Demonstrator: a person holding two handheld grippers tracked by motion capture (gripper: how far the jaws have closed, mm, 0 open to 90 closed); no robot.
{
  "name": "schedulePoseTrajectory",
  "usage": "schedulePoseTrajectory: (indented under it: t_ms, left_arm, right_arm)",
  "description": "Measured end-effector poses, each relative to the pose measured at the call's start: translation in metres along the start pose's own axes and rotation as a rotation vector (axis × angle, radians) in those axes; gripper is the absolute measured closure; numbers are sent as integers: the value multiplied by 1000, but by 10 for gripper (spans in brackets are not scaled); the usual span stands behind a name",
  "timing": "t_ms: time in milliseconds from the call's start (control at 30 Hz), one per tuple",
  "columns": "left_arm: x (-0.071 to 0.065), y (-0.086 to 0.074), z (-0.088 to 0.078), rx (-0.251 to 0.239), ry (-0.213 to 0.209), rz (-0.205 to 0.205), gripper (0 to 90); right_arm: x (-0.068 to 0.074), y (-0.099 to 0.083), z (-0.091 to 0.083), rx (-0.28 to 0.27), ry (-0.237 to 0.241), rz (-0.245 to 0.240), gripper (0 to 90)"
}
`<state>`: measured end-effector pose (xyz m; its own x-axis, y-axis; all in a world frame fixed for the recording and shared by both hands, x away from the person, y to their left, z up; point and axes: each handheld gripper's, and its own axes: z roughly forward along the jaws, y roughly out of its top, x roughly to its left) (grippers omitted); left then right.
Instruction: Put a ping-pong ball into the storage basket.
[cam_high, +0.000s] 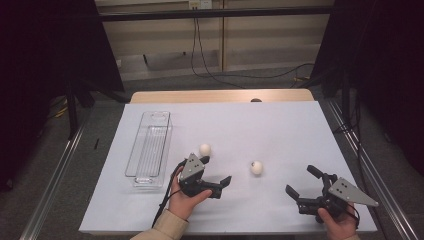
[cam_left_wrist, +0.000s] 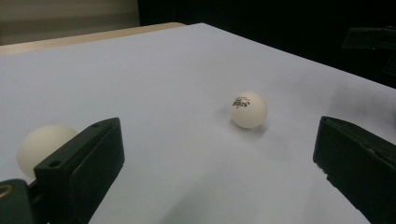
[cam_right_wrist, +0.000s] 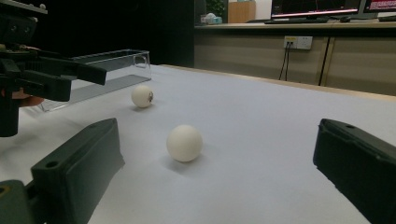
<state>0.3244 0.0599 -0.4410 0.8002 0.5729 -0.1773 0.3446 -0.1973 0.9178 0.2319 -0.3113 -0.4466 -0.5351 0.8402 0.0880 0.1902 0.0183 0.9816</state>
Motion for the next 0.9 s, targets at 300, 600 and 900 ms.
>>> schedulePoseTrajectory:
  t_ms: [300,600,900]
  left_arm:
    - [-2,1,5,5,-5,2,20]
    - [-3,1,12,21,-7,2,20]
    - [-3,2,16,29,-11,1,20]
  right_arm:
    - [1,0,0,-2,2,-2,5]
    - [0,0,0,-3,1,-2,5]
    - [1,1,0,-5,2,-4,5]
